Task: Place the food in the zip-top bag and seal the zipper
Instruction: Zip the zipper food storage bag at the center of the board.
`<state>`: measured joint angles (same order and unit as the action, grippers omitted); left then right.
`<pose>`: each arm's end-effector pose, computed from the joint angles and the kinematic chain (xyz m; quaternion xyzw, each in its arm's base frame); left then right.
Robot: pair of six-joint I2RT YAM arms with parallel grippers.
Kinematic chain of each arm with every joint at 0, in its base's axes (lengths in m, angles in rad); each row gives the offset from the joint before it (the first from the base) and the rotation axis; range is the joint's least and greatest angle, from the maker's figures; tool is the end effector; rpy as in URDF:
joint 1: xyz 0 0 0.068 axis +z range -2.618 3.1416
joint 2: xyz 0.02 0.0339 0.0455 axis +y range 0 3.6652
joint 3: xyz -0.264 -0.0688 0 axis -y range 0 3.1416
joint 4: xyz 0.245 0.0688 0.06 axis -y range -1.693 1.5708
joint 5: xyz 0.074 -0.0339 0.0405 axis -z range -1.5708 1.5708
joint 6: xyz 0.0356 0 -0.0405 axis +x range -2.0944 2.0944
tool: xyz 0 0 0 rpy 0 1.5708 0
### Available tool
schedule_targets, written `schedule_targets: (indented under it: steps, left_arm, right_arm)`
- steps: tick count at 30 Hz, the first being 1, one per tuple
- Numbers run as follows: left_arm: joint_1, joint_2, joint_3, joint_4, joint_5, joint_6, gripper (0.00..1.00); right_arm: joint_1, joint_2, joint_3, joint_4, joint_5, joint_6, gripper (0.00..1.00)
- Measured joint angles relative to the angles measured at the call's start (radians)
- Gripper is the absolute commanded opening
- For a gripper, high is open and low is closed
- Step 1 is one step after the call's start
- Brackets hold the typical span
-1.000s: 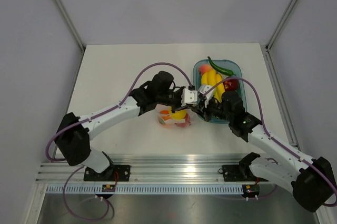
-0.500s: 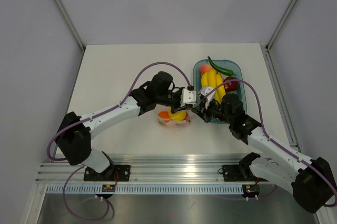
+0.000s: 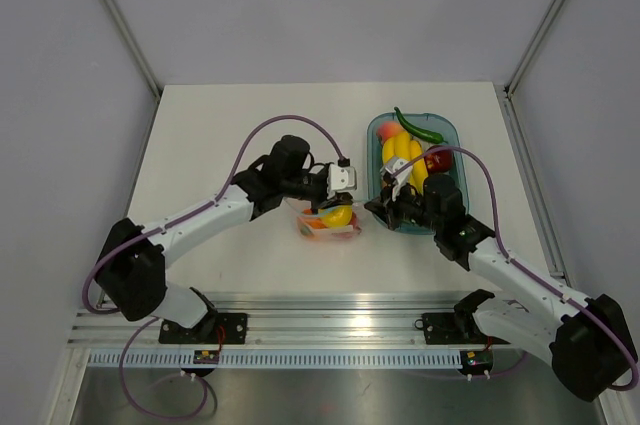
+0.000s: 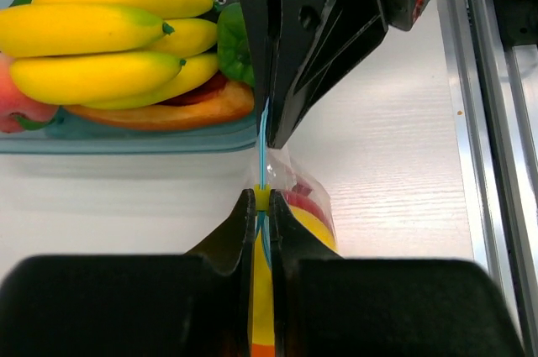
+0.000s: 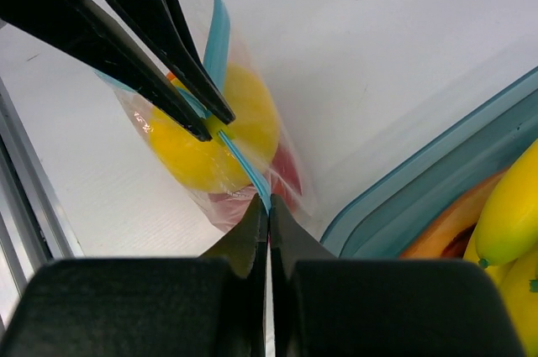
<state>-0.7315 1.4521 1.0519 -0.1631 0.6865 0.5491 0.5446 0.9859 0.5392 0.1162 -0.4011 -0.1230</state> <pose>0.2257 -0.2330 0.2812 0.6230 0.5643 -0.3349 0.4258 0.1828 0.1270 0.2472 -0.3707 0.7155 0.2777 0.5230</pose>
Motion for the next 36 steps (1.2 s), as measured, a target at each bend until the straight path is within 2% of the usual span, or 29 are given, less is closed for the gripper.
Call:
schedule_targets:
  steps: [8, 21, 36]
  left_arm:
    - [0.063, -0.060, -0.061, -0.003, -0.001, -0.024, 0.00]
    - [0.192, -0.300, -0.196, -0.058, -0.035, -0.055, 0.00]
    - [0.307, -0.390, -0.212, -0.206, -0.061, -0.029, 0.00]
  right_arm:
    - [-0.039, -0.003, 0.000, 0.001, 0.008, 0.032, 0.00]
    - [-0.077, -0.004, 0.000, 0.037, 0.008, 0.070, 0.00]
    - [-0.083, -0.002, 0.000, 0.049, 0.018, 0.081, 0.00]
